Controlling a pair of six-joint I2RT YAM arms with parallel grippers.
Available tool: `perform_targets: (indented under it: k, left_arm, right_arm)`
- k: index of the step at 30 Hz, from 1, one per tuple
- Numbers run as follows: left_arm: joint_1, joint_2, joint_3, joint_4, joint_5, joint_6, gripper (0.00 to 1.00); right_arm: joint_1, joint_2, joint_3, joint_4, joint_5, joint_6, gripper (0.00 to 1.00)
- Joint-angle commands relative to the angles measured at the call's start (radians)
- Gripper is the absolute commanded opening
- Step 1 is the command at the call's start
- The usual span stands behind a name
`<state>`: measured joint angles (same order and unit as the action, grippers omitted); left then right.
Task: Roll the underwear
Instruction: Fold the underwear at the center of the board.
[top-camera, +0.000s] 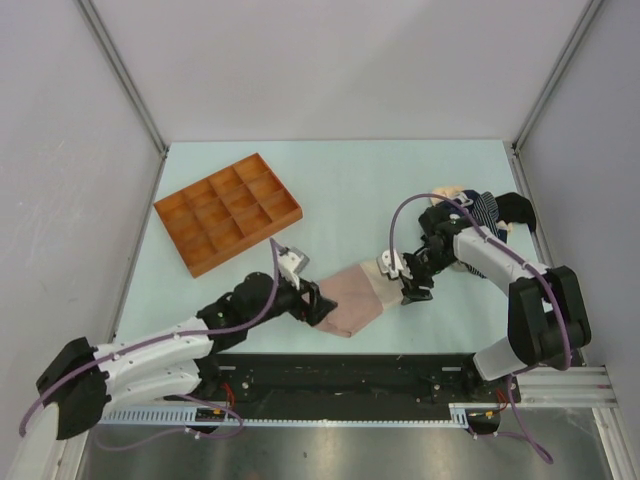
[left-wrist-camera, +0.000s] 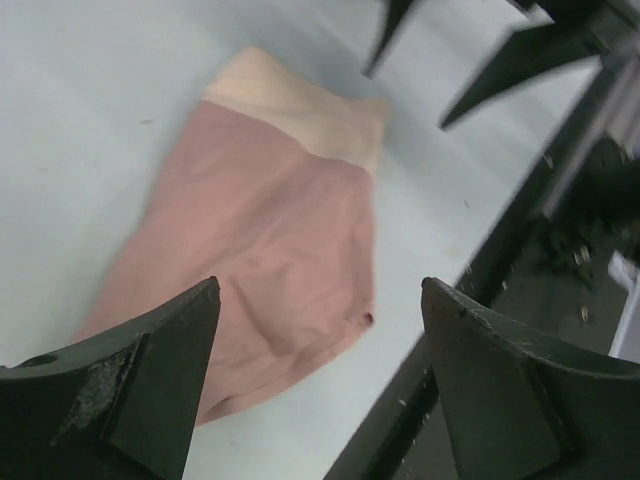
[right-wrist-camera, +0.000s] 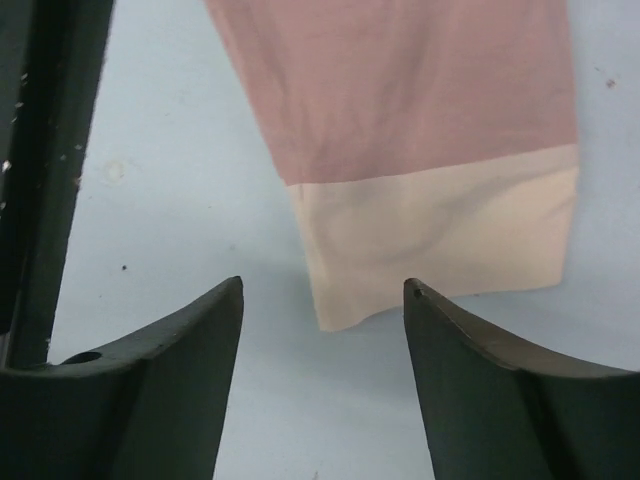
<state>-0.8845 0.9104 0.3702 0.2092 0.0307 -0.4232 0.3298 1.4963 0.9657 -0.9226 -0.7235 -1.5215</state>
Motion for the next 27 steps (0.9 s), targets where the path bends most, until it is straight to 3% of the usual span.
perform_targets:
  k: [1,4,8,22,27]
  left_arm:
    - [-0.141,0.041,-0.051,0.212,0.066,0.273,0.88]
    - [-0.207,0.067,-0.102,0.294,0.052,0.420,0.94]
    - [-0.289,0.123,-0.137,0.355,0.023,0.631,0.91]
    - [-0.403,0.513,0.048,0.386,-0.080,0.736,0.78]
    - [-0.409,0.590,0.095,0.360,-0.091,0.732,0.67]
  right_arm:
    - [-0.034,0.027,0.013,-0.154,-0.073,-0.325,0.72]
    - [-0.038,0.050,0.005,-0.134,-0.057,-0.377,0.73]
    - [-0.031,0.073,-0.013,-0.091,-0.045,-0.391,0.70]
    - [-0.051,0.094,-0.039,-0.015,-0.040,-0.371,0.61]
    - [-0.052,0.097,-0.044,-0.013,-0.051,-0.370,0.60]
